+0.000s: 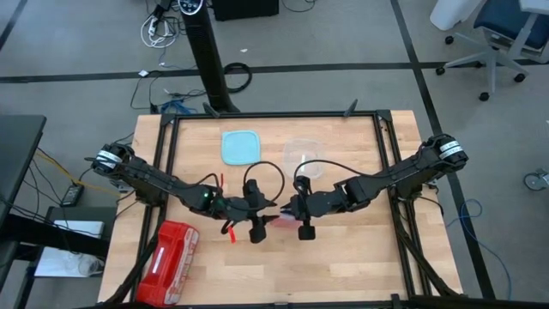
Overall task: Roll bandage
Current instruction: Close the transparent zip bag
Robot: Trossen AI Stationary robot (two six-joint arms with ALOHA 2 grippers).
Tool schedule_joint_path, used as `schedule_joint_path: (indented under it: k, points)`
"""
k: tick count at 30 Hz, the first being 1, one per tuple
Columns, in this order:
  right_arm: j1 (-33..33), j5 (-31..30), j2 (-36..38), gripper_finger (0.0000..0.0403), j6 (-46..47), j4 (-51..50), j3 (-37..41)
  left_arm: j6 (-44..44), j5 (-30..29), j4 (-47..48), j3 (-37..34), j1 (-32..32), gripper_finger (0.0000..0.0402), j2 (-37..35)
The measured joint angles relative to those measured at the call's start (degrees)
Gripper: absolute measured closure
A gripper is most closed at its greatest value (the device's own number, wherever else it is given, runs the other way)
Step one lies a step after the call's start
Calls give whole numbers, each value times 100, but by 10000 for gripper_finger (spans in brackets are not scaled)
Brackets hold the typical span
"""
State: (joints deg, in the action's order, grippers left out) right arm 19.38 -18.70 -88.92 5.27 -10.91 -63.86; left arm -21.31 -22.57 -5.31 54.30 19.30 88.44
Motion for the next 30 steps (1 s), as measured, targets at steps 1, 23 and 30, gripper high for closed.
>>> schedule_joint_path:
  k: [1,23,30]
  points:
    - [0,-52,0,374,-25,31,0,2,-2,-51,0,-4,212,0]
    - [-7,-51,0,372,-81,331,0,442,-654,-289,1,-19,343,0]
    - [-2,-97,0,360,-77,331,0,624,-649,-352,0,-6,399,2]
